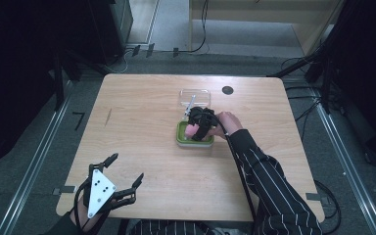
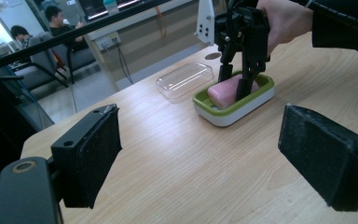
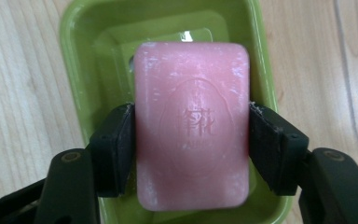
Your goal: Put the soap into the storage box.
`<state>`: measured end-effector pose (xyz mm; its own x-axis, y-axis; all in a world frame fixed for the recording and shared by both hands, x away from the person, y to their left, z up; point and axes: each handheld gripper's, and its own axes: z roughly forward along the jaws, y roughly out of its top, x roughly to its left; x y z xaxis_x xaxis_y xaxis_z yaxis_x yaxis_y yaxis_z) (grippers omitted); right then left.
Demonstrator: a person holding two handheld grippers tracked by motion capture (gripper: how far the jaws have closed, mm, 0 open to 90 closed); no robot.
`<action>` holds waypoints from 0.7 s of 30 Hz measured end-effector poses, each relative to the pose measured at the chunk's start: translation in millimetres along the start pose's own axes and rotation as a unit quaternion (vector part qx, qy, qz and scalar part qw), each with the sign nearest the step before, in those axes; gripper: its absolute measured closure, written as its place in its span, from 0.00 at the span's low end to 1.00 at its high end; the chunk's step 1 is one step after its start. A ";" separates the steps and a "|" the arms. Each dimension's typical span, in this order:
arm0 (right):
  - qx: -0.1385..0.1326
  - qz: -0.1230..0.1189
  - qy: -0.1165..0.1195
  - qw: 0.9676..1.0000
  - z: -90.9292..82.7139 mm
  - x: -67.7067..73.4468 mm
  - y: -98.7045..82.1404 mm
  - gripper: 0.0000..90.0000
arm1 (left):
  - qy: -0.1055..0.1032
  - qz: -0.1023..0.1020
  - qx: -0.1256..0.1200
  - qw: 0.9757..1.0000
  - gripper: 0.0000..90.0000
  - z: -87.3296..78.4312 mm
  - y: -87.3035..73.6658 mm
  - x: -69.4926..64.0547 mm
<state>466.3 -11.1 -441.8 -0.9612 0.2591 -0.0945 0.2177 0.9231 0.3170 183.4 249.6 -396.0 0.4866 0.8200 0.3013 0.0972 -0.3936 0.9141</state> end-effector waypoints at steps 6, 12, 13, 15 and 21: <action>0.000 -0.002 -0.002 1.000 -1.4 -0.7 0.1 0.42 | 0.000 0.000 0.000 1.000 0.15 -0.1 0.1 -0.1; 0.006 -0.006 -0.005 1.000 -1.9 0.3 0.6 0.42 | 0.000 0.000 0.000 1.000 0.15 0.2 0.0 0.1; 0.006 -0.006 -0.005 1.000 -1.9 0.3 0.6 0.42 | 0.001 -0.001 0.000 1.000 0.15 0.3 0.0 0.1; 0.008 -0.004 -0.005 1.000 -3.1 0.9 0.8 0.41 | 0.001 -0.001 0.000 1.000 0.15 0.2 0.0 0.2; 0.007 -0.002 -0.012 1.000 -8.9 1.9 0.9 0.37 | 0.000 0.000 0.000 1.000 0.15 0.2 0.3 -0.2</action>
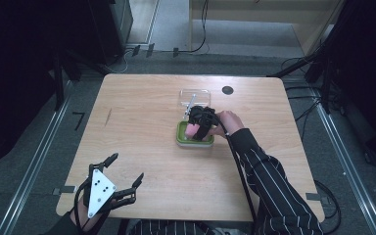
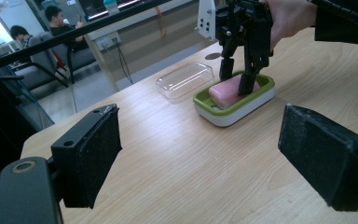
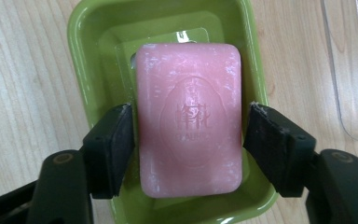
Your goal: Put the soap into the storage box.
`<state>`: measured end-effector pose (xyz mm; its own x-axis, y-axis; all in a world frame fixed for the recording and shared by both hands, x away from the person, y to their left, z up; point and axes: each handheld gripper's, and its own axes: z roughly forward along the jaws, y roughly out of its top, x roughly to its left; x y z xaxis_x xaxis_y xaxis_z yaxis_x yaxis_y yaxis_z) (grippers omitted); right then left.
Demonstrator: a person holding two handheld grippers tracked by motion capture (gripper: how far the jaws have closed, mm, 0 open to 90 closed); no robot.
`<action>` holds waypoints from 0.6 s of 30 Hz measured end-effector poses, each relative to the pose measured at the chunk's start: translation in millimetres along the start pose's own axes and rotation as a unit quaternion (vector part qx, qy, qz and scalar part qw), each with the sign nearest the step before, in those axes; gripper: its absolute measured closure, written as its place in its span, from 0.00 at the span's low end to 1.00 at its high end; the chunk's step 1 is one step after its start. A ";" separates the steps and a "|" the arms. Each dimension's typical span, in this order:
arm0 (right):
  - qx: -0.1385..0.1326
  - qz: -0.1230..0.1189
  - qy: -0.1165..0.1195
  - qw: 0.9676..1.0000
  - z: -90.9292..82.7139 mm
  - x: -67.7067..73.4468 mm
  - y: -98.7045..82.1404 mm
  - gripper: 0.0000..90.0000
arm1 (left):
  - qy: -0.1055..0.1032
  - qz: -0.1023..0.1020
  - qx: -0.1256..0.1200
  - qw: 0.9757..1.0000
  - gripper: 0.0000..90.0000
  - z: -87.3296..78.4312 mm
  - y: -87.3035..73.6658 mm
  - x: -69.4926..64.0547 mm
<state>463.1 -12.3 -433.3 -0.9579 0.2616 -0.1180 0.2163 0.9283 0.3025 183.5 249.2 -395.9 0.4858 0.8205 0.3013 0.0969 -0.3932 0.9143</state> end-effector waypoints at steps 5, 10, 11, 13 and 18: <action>0.004 0.003 -0.005 1.000 -4.7 2.8 1.1 0.31 | 0.000 -0.001 0.000 1.000 0.15 0.1 0.0 0.0; 0.005 0.023 -0.010 1.000 -13.1 5.5 -1.0 0.24 | 0.001 -0.002 -0.001 1.000 0.15 0.0 0.0 0.5; 0.005 0.023 -0.007 1.000 -14.3 5.6 -2.1 0.23 | 0.001 -0.002 0.000 1.000 0.15 0.0 -0.1 0.3; 0.006 0.031 -0.011 0.999 -16.1 6.5 -3.3 0.22 | -0.001 0.000 -0.001 1.000 0.15 0.1 0.0 0.1; 0.016 0.050 -0.017 0.998 -24.1 7.1 -11.5 0.16 | -0.001 -0.001 -0.001 1.000 0.15 0.2 0.1 0.2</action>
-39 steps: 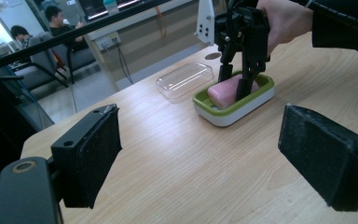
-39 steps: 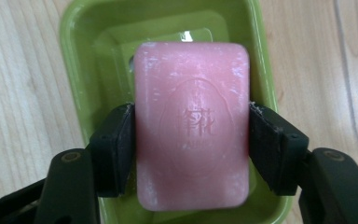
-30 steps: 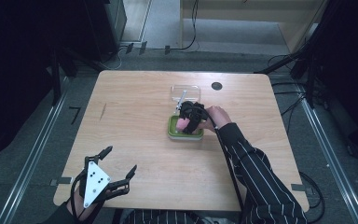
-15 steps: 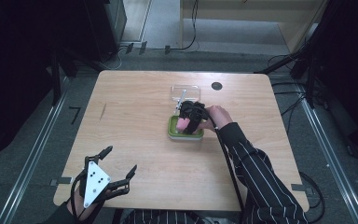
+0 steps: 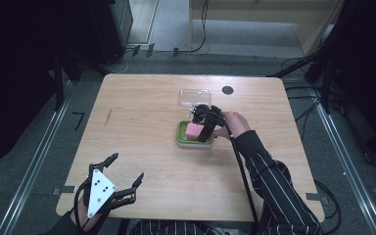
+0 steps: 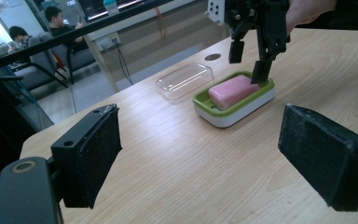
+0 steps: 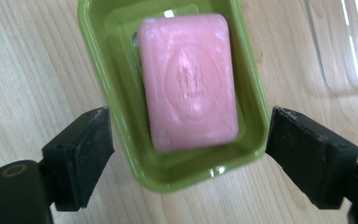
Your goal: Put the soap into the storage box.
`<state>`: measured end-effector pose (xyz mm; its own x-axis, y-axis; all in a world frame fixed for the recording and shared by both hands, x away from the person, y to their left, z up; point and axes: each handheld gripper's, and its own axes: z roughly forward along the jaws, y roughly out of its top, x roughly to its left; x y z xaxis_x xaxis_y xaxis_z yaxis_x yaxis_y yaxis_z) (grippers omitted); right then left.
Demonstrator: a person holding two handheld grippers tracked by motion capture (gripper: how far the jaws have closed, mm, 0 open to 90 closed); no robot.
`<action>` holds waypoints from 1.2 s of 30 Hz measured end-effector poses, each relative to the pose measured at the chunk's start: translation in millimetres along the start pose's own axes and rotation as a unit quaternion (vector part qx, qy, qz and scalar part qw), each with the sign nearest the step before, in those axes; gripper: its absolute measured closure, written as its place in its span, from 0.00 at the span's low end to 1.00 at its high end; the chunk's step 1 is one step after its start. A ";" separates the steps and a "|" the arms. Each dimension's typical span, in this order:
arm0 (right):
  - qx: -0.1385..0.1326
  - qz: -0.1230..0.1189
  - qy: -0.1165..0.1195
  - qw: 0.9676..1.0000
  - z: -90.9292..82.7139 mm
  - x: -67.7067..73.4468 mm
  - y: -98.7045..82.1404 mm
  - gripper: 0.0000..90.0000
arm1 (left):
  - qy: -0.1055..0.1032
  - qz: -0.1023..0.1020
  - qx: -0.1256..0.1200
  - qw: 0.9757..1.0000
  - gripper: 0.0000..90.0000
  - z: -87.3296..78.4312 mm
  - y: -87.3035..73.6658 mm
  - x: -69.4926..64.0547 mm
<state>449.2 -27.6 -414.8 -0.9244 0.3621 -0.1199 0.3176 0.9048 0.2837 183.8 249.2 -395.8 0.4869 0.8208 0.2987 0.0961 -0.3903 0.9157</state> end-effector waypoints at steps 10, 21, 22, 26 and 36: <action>0.020 0.034 -0.012 0.999 -13.0 4.1 -20.5 0.13 | -0.002 0.003 0.000 1.000 0.15 0.4 0.4 -0.4; 0.051 0.081 -0.029 0.995 -25.8 13.1 -47.6 0.11 | -0.001 0.002 0.000 1.000 0.15 0.5 0.4 -0.4; 0.051 0.081 -0.029 0.995 -25.8 13.1 -47.6 0.11 | -0.001 0.002 0.000 1.000 0.15 0.5 0.4 -0.4; 0.060 0.096 -0.034 0.993 -29.1 16.6 -59.0 0.11 | -0.002 0.004 0.000 1.000 0.15 0.7 0.5 -0.8; 0.072 0.140 -0.048 0.986 -37.5 27.9 -96.5 0.11 | -0.002 0.004 0.001 1.000 0.15 1.2 0.8 -1.1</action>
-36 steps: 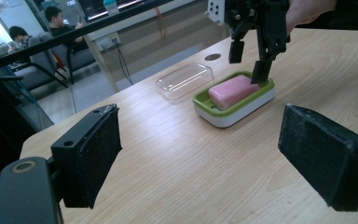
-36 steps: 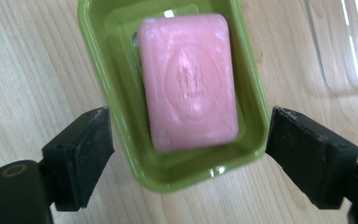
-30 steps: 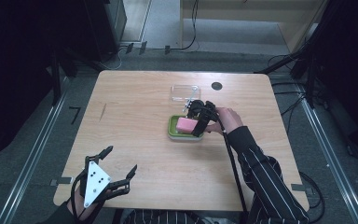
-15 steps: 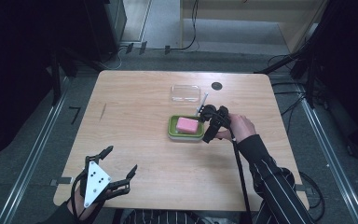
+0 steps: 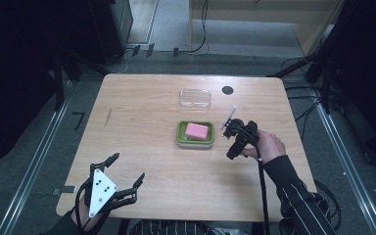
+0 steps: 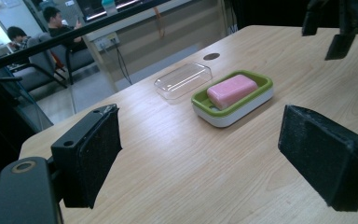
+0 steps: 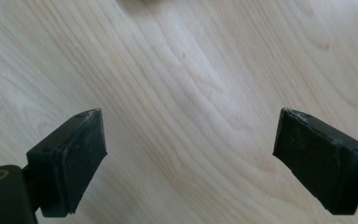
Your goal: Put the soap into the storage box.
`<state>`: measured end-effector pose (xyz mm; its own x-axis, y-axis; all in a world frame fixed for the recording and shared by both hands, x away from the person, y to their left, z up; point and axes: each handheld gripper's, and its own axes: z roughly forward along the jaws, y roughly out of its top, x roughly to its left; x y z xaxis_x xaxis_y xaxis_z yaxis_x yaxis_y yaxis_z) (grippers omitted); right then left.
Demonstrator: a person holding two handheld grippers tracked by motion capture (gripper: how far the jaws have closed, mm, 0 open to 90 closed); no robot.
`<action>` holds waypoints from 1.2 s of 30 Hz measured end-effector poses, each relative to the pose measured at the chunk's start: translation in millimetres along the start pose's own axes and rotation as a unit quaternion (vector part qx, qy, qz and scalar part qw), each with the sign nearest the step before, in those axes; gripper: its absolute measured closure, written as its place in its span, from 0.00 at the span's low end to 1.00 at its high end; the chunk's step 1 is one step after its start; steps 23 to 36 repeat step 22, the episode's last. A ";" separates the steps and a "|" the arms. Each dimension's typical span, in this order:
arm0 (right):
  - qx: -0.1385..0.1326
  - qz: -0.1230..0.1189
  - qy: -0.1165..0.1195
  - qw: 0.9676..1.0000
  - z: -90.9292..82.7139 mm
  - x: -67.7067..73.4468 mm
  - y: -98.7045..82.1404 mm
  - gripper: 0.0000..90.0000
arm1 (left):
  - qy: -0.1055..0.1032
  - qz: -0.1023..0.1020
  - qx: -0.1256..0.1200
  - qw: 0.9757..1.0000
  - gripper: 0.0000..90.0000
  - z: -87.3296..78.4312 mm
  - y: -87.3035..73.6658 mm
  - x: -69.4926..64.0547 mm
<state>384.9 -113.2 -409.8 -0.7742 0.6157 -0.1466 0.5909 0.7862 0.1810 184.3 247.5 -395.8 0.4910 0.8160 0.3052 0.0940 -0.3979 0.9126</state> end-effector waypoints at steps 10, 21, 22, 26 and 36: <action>0.023 0.017 -0.002 1.000 7.3 6.6 -31.1 0.11 | -0.001 0.002 0.001 1.000 0.15 0.5 0.5 -0.4; 0.007 0.013 -0.025 1.000 13.1 19.6 -49.3 0.11 | -0.001 0.003 -0.001 1.000 0.15 0.9 1.0 -0.6; -0.019 0.010 -0.022 1.000 7.9 19.8 -50.1 0.13 | -0.001 0.002 -0.001 1.000 0.15 1.3 1.1 -0.9; -0.019 0.010 -0.022 1.000 7.9 19.8 -50.1 0.13 | -0.001 0.002 -0.001 1.000 0.15 1.3 1.1 -0.9; -0.019 0.010 -0.022 1.000 7.9 19.8 -50.1 0.13 | -0.001 0.002 -0.001 1.000 0.15 1.3 1.1 -0.9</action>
